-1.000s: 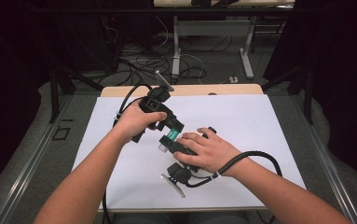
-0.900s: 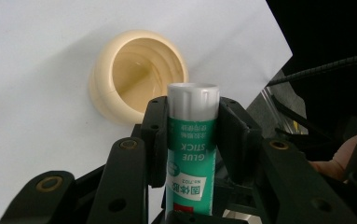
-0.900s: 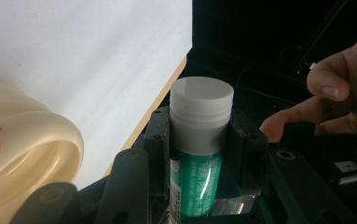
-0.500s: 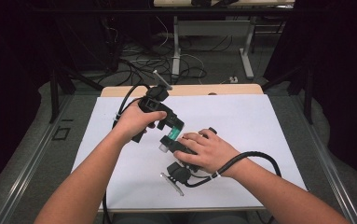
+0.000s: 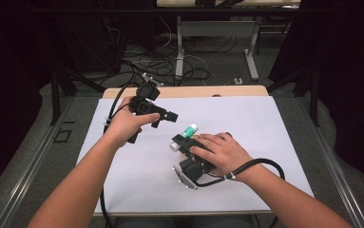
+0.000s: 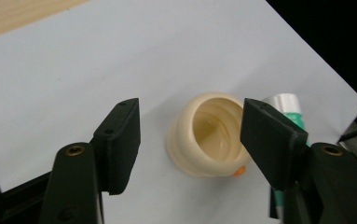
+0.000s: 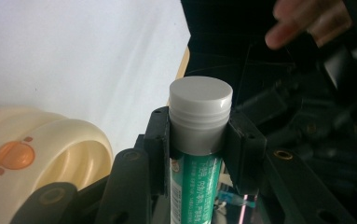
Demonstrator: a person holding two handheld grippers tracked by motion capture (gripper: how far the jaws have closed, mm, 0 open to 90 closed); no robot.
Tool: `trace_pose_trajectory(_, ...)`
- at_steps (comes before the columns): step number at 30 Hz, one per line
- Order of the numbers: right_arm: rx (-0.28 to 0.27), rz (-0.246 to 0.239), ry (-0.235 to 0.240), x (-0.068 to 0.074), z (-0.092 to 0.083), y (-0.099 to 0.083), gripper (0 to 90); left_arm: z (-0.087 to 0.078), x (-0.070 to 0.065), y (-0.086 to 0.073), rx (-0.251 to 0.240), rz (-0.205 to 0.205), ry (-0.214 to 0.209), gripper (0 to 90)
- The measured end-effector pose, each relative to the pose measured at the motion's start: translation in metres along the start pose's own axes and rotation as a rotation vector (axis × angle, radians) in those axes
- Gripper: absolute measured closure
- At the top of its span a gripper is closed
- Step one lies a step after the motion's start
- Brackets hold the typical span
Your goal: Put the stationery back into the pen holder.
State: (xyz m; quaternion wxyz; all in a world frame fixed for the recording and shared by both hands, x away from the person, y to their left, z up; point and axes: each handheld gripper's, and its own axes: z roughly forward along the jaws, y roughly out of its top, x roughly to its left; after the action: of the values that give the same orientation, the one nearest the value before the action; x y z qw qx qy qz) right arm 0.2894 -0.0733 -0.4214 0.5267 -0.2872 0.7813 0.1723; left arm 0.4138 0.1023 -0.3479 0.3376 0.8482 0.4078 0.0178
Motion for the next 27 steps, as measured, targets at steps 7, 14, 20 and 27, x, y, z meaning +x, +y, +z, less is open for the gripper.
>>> trace_pose_trajectory(7, -0.018, 0.153, -0.012, -0.003, -0.005, -0.009, 65.0, -0.006, 0.009, -0.009, -0.052, -0.028, 0.068, 34.4)
trace_pose_trajectory(14, -0.031, 0.412, -0.026, -0.009, -0.008, -0.021, 65.0, -0.01, 0.011, -0.019, -0.12, -0.028, 0.114, 24.9)
trace_pose_trajectory(20, -0.077, 0.721, -0.002, -0.018, -0.005, -0.038, 65.0, -0.01, 0.012, -0.024, -0.172, -0.03, 0.131, 15.8)
trace_pose_trajectory(27, -0.135, 1.016, 0.038, -0.022, 0.0, -0.057, 65.0, -0.005, 0.012, -0.029, -0.184, -0.051, 0.163, 7.1)
